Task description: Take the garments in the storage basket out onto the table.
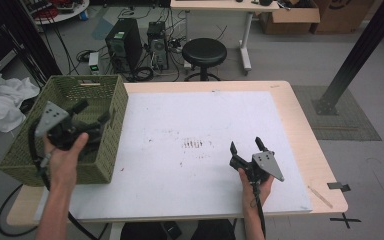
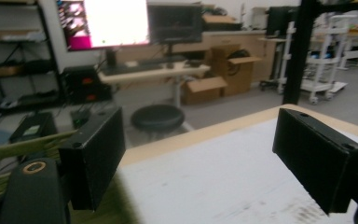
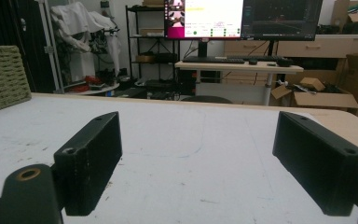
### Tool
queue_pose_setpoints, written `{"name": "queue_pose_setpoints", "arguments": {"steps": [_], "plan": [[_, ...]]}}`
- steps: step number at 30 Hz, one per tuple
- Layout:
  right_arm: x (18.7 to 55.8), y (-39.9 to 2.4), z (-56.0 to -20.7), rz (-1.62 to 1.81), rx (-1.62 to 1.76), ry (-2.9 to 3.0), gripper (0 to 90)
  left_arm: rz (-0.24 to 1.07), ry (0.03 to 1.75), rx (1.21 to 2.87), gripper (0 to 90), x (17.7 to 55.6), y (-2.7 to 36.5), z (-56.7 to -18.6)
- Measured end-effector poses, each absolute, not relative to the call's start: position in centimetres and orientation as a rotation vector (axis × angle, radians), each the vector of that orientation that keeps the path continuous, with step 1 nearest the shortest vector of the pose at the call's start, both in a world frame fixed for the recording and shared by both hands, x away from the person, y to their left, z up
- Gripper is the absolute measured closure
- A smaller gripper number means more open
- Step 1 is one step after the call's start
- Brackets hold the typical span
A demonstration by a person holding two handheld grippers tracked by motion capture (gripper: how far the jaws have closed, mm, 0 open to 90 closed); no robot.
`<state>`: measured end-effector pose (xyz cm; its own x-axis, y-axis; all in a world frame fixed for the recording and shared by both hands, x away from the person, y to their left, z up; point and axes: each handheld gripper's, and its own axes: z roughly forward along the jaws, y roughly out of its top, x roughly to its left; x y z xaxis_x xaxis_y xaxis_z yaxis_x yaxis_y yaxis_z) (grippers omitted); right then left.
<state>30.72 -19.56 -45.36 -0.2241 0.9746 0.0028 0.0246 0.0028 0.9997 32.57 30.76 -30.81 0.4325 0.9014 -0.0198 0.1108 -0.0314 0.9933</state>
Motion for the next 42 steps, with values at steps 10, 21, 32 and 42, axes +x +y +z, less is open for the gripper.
{"name": "queue_pose_setpoints", "arguments": {"steps": [10, 21, 32, 42], "plan": [[30.8, -19.5, -45.3, 1.358, 1.115, 1.396, 15.7, 0.671, 1.285, 1.474, 15.8, 37.4, 40.2, -33.1], [30.7, -19.5, -45.3, 1.358, 1.116, 1.395, 15.7, 0.468, 1.668, 1.667, 15.9, 41.6, 43.6, -38.0], [30.8, -19.6, -45.4, 1.360, 1.115, 1.397, 15.7, 0.240, 1.880, 1.809, 14.9, 43.1, 43.6, -41.4], [30.8, -19.5, -45.3, 1.355, 1.113, 1.399, 15.7, 0.177, 1.794, 1.842, 47.2, 43.0, 43.2, -41.2]]}}
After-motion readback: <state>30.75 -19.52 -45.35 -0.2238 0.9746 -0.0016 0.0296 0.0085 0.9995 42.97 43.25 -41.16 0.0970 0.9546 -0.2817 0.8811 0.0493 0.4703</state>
